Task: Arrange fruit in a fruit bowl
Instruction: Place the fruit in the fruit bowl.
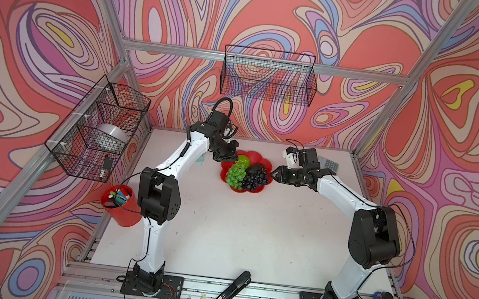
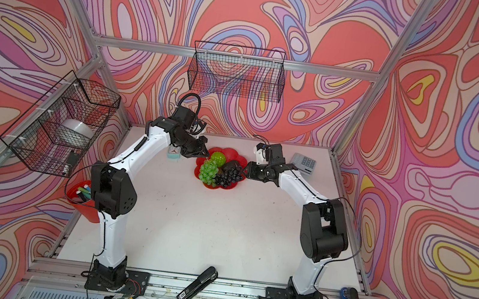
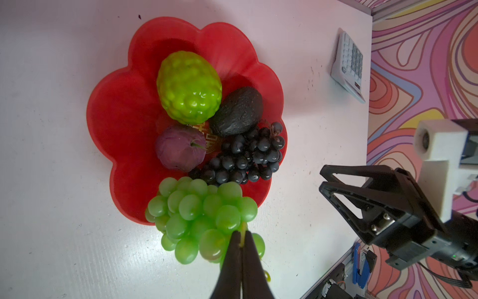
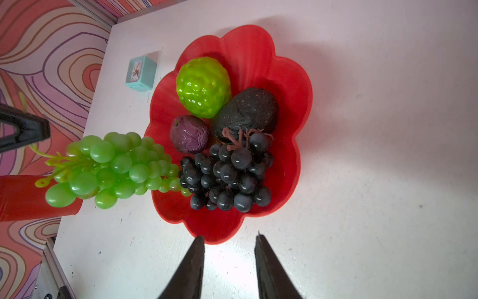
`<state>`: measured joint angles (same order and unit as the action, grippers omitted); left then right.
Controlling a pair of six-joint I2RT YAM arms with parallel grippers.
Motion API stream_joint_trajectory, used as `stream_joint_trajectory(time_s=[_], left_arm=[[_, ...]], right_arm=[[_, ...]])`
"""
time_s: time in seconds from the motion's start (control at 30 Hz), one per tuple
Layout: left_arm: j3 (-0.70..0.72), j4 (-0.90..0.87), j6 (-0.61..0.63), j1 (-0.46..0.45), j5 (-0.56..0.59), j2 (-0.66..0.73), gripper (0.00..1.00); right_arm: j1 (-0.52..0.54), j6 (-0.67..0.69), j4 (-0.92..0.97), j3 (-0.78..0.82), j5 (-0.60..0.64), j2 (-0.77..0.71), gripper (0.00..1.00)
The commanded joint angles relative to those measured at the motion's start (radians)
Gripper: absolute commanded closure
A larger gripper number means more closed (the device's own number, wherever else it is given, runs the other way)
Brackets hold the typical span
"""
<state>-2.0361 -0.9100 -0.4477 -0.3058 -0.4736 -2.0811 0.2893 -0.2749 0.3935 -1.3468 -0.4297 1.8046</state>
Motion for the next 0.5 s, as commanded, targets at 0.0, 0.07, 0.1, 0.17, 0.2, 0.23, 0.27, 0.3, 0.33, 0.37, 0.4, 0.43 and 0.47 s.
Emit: stream_joint_trajectory(time_s=[0.0,0.07,0.1,0.17,0.2,0.23,0.27,0.3,0.33,0.37,0.4,0.43,0.47], left_arm=[[-0.054,-0.011,0.007,0.019,0.035,-0.04,1.0],[-0.084,-0.006,-0.002,0.025,0.031,-0.06,1.0],[-0.104,-0.009,-0.003,0.027,0.027,-0.077,1.0],[-0.152,-0.03,0.0,0.029,0.019,-0.112,1.0],[-0.176,-0.042,0.003,0.028,0.017,-0.13,1.0],[-0.194,-0.052,0.005,0.028,0.016,-0.144,1.0],[-0.214,-0.064,0.011,0.028,0.024,-0.155,1.0],[-0.227,-0.072,0.014,0.03,0.038,-0.161,1.0],[-0.229,-0.067,0.013,0.03,0.045,-0.162,1.0],[-0.228,-0.061,0.012,0.031,0.052,-0.162,1.0],[-0.229,-0.054,0.01,0.033,0.057,-0.163,1.0],[-0.231,-0.051,0.008,0.033,0.058,-0.165,1.0],[-0.237,-0.05,0.006,0.035,0.055,-0.173,1.0]], right_arm=[[-0.003,0.026,0.013,-0.028,0.015,0.002,0.64],[-0.003,0.03,0.016,-0.031,0.015,-0.003,0.64],[-0.003,0.032,0.017,-0.031,0.015,-0.006,0.64],[-0.003,0.035,0.019,-0.032,0.016,-0.008,0.64],[-0.002,0.039,0.022,-0.032,0.017,-0.008,0.64],[-0.002,0.039,0.023,-0.032,0.017,-0.007,0.64],[-0.003,0.04,0.024,-0.031,0.017,-0.008,0.64],[-0.003,0.041,0.024,-0.031,0.017,-0.008,0.64],[-0.003,0.042,0.024,-0.029,0.017,-0.009,0.64],[-0.003,0.044,0.024,-0.028,0.017,-0.008,0.64],[-0.003,0.045,0.024,-0.026,0.016,-0.008,0.64],[-0.002,0.047,0.024,-0.026,0.014,-0.007,0.64],[-0.003,0.048,0.022,-0.026,0.013,-0.004,0.64]])
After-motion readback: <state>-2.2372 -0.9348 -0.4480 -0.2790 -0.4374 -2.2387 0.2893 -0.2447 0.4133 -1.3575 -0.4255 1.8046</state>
